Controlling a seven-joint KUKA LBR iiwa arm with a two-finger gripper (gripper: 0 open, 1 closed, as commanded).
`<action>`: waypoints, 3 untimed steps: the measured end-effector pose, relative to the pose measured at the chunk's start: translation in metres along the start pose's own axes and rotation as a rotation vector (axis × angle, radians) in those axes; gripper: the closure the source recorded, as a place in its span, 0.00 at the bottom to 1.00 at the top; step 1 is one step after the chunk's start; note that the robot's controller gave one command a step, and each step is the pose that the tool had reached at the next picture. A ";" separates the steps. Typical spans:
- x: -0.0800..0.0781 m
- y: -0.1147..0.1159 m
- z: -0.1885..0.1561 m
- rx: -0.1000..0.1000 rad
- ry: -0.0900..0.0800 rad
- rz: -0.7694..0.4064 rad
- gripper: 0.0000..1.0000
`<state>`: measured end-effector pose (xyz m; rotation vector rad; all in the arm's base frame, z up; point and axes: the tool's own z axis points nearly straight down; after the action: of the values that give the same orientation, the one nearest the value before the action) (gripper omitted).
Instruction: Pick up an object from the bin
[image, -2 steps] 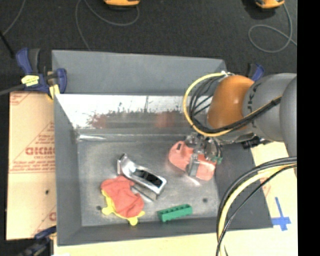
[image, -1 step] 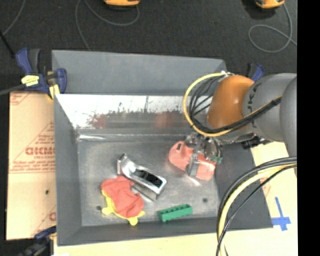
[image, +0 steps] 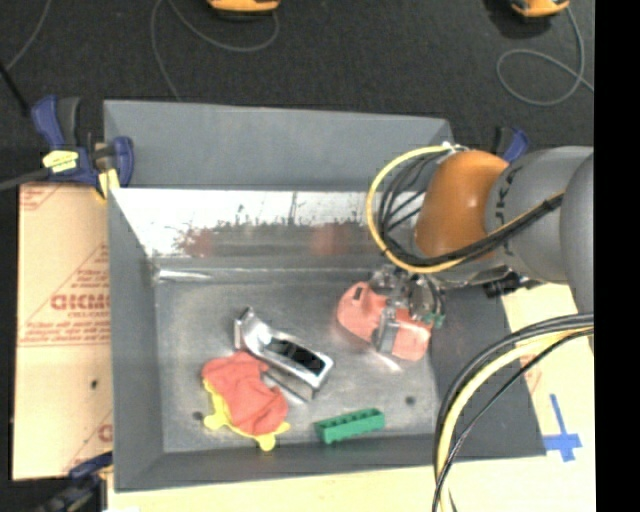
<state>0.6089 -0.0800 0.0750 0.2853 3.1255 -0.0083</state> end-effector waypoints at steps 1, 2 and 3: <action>0.000 0.000 0.000 0.000 0.000 -0.001 1.00; 0.000 0.000 0.000 0.000 0.000 -0.002 1.00; 0.000 0.000 0.000 0.000 0.000 -0.002 1.00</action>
Offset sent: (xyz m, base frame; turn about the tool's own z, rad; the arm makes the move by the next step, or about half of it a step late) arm 0.0000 0.0000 0.0000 0.0000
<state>0.6089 -0.0800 0.0750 0.2821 3.1257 -0.0084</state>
